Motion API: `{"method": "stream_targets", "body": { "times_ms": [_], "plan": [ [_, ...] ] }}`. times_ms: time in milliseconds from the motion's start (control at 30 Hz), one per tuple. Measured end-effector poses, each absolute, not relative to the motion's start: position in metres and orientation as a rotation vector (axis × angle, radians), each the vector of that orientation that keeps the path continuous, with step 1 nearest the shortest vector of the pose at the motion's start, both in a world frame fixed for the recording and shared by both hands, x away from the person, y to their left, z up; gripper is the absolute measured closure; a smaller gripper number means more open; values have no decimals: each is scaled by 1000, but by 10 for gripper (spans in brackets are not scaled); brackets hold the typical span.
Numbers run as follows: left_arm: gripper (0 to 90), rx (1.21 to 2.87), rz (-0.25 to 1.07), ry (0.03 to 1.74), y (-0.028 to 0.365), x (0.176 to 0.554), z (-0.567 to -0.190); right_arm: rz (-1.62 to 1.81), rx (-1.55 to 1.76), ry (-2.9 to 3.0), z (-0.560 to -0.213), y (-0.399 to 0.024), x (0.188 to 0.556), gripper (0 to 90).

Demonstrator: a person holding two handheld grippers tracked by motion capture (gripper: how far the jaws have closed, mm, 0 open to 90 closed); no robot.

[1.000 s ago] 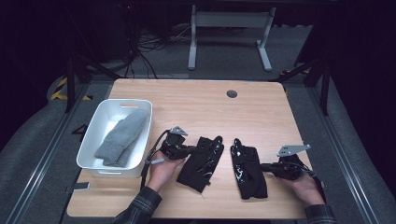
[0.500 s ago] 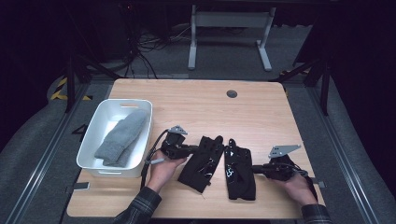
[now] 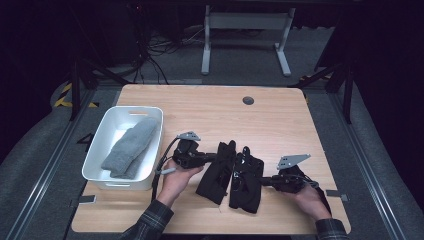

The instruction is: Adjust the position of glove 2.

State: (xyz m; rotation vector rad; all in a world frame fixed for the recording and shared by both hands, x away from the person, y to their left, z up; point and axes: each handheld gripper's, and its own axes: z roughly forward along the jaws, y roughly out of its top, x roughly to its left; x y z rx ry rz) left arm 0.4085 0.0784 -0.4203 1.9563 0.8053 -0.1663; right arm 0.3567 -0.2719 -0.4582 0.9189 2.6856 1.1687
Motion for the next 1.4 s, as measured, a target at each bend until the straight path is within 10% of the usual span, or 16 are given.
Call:
{"method": "stream_targets", "body": {
  "times_ms": [1400],
  "plan": [
    [883, 1953, -250, 757, 37, 404, -421, 1212, 848, 2680, -461, -226, 373, 900]
  ]
}}
